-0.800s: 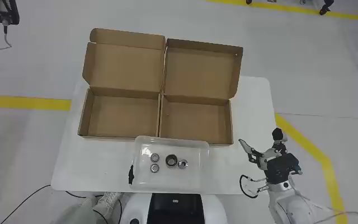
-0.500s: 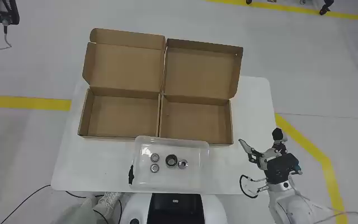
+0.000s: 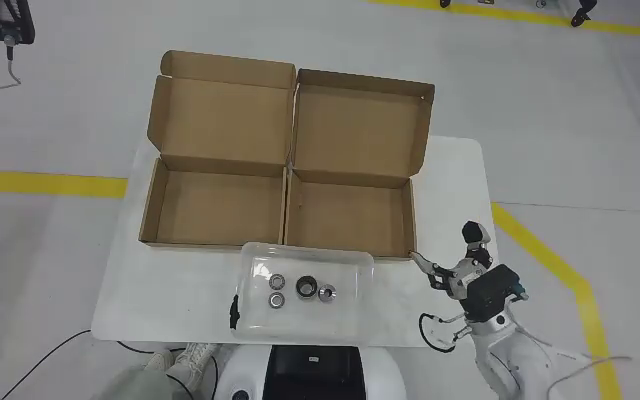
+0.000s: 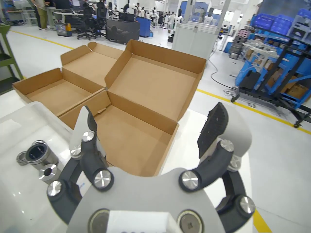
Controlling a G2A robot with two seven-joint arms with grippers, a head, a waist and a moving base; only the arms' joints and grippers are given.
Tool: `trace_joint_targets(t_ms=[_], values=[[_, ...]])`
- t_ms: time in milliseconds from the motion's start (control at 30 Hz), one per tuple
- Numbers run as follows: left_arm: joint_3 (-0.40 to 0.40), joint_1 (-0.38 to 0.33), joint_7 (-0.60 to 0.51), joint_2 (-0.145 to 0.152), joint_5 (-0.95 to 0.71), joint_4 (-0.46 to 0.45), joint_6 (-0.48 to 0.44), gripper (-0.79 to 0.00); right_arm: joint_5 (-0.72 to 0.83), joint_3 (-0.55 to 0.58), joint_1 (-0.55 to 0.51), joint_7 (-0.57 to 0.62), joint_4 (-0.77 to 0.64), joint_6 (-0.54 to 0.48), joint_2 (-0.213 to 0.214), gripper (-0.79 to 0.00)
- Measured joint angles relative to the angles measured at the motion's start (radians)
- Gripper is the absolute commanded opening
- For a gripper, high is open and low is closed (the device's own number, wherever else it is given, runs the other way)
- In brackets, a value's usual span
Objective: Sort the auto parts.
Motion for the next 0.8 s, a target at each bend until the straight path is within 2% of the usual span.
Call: trace_joint_targets(t_ms=[300,800], values=[[0.000,0.000,0.000,0.000,0.000,0.000,0.000,0.000,0.018,-0.060,0.101,-0.004,0.046,-0.289,0.019,0.000],[0.000,0.000,0.000,0.000,0.000,0.000,0.000,0.000,-0.016,-0.298,0.337,0.088,0.207,-0.473,0.023,0.000]])
